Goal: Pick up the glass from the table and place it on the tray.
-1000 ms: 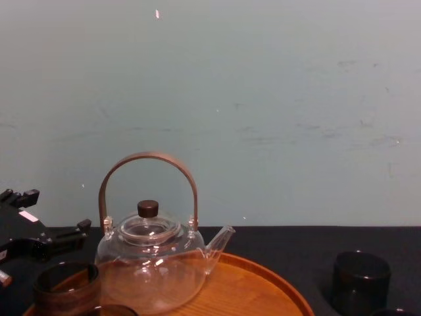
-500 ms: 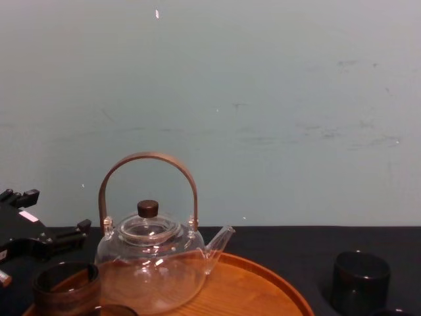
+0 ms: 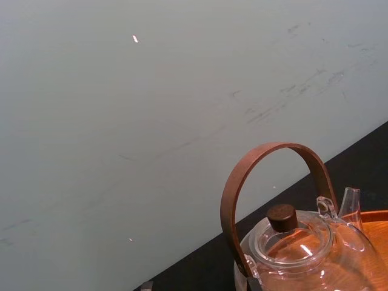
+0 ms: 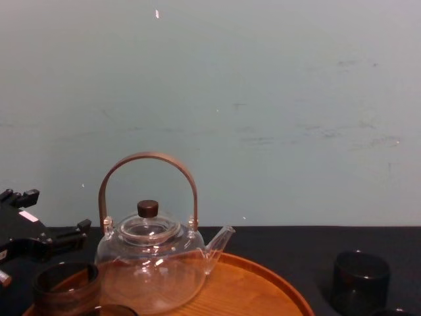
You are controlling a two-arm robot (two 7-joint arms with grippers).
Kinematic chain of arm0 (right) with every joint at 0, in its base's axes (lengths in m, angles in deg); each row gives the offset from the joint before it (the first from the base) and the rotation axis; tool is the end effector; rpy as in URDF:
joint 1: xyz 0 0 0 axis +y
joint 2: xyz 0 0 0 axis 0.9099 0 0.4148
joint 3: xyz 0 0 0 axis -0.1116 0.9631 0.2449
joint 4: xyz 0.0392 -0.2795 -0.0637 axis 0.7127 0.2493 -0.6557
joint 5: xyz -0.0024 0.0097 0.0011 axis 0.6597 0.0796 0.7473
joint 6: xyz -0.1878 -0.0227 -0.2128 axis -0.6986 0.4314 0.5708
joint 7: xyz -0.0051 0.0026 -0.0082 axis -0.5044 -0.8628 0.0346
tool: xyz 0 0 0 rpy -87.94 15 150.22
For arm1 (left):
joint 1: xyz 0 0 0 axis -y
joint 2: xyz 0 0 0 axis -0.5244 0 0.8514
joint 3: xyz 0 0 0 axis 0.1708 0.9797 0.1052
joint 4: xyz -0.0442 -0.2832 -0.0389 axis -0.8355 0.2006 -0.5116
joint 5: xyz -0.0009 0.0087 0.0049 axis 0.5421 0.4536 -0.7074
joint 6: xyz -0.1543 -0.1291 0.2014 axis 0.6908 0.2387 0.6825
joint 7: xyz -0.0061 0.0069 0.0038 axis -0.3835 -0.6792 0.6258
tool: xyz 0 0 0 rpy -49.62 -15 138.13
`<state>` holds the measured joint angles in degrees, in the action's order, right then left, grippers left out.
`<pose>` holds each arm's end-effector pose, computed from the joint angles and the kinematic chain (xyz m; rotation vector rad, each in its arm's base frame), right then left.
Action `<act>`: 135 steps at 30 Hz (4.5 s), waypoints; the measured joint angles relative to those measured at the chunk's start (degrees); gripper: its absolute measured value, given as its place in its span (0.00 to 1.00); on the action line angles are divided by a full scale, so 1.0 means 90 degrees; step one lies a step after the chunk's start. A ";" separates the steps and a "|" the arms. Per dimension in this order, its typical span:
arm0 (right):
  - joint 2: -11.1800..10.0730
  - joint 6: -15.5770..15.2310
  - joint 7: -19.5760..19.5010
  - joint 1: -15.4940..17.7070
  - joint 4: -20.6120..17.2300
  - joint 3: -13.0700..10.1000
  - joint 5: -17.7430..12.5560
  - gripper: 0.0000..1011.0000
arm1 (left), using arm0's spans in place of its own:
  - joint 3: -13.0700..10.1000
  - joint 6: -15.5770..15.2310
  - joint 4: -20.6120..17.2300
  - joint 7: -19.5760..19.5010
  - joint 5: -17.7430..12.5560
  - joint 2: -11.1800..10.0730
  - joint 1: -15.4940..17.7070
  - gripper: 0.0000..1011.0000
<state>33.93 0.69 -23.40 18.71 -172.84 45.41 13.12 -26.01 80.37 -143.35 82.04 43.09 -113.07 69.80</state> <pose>0.3072 -0.0916 -0.2656 -0.5006 0.2216 -0.7693 0.3350 0.0885 -0.2969 0.3044 -0.2851 1.2479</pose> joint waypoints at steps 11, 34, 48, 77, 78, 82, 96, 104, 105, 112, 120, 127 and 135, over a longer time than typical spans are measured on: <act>-0.0190 0.0145 0.0269 -0.0045 -0.0196 -0.0092 -0.0199 0.89 | 0.0000 0.0000 0.0000 0.0000 -0.0001 0.0000 0.0000 0.99; 0.0223 0.0516 0.1015 -0.1334 0.0148 0.0836 0.0010 0.89 | 0.0000 0.0000 0.0000 0.0000 0.0000 0.0000 0.0000 0.99; 0.0801 0.0783 0.1338 -0.1980 0.0590 0.1547 0.0245 0.90 | 0.0000 0.0000 0.0000 0.0000 0.0000 0.0000 0.0000 0.99; 0.1300 0.1033 0.1394 -0.2007 0.1402 0.2039 0.0411 0.90 | 0.0000 0.0000 0.0000 0.0000 0.0000 0.0000 -0.0001 0.99; 0.1306 0.1035 0.1390 -0.2004 0.1416 0.2042 0.0417 0.90 | 0.0000 0.0000 0.0000 0.0000 0.0000 0.0000 0.0000 0.99; 0.1339 0.1043 0.1372 -0.1988 0.1480 0.2049 0.0452 0.90 | 0.0000 0.0000 0.0000 0.0000 0.0000 0.0000 0.0000 0.99; 0.1388 0.1023 0.1311 -0.1937 0.1545 0.2054 0.0587 0.90 | 0.0000 0.0000 0.0000 0.0000 0.0000 0.0000 0.0000 0.99; 0.1385 0.1019 0.1280 -0.1929 0.1530 0.2053 0.0613 0.90 | 0.0000 0.0000 0.0000 0.0000 0.0000 0.0000 0.0000 0.99; 0.1385 0.1019 0.1281 -0.1929 0.1530 0.2053 0.0612 0.89 | 0.0000 0.0000 0.0000 0.0000 0.0000 0.0000 0.0000 0.99; 0.1380 0.1005 0.1293 -0.1931 0.1534 0.2050 0.0612 0.99 | 0.0000 0.0000 0.0000 0.0000 0.0000 0.0000 0.0000 0.99; 0.1380 0.1005 0.1302 -0.1934 0.1534 0.2050 0.0599 0.99 | 0.0000 0.0000 0.0000 0.0000 0.0000 0.0000 0.0000 0.99; 0.1380 0.1006 0.1307 -0.1936 0.1532 0.2050 0.0591 0.99 | 0.0000 0.0000 0.0000 0.0000 0.0000 0.0000 0.0000 0.99; 0.1334 0.1052 0.1374 -0.1908 0.1495 0.1982 0.0514 0.99 | 0.0000 0.0000 0.0000 0.0000 0.0000 0.0000 0.0000 0.99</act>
<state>45.94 10.16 -11.03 1.54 -159.39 63.24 17.74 -26.01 80.37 -143.35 82.04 43.09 -113.07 69.80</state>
